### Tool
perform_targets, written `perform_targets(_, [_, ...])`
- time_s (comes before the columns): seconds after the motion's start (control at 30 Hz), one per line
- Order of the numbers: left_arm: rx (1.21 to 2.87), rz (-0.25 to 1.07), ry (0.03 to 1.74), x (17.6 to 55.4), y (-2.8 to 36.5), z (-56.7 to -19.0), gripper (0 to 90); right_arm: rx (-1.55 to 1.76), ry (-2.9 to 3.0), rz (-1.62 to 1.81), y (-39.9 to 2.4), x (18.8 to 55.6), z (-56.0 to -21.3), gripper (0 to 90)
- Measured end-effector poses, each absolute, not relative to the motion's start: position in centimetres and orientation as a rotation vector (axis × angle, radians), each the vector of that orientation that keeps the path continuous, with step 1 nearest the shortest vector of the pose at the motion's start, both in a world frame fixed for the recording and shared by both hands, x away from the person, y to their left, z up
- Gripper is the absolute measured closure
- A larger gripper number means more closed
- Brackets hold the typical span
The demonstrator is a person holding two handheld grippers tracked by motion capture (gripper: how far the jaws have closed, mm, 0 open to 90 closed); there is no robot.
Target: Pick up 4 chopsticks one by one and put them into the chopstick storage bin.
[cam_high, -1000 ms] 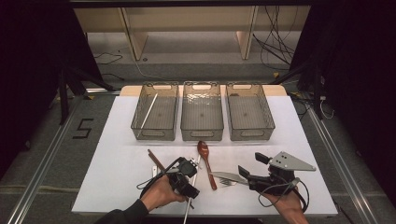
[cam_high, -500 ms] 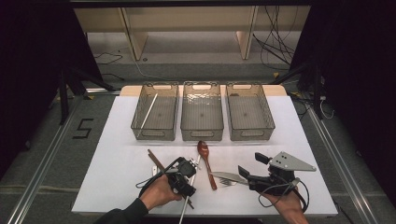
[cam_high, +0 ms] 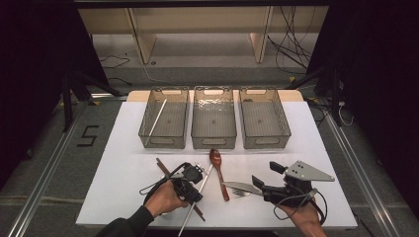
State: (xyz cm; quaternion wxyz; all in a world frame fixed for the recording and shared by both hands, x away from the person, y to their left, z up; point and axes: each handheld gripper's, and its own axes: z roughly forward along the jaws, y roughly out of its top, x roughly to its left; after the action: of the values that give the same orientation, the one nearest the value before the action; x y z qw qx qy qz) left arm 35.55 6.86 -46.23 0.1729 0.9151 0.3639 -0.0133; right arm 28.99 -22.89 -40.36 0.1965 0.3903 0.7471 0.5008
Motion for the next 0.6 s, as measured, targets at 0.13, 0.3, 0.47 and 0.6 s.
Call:
perform_targets(0.13, [2.598,-0.055,1.047,35.9,7.3,-46.2,74.0,1.091,2.097,1.398,-22.9,29.0,-40.3,24.6])
perform_targets(0.3, [2.588,-0.09,1.07,36.2,7.8,-46.2,76.9,1.091,2.094,1.404,-22.9,29.0,-40.4,24.6])
perform_targets(0.47, [2.594,-0.095,1.077,36.4,8.2,-46.2,79.8,1.091,2.094,1.401,-22.9,29.0,-40.3,24.6])
perform_targets(0.6, [2.602,-0.09,1.078,36.4,8.3,-46.2,81.6,1.091,2.095,1.401,-22.9,28.9,-40.3,24.6])
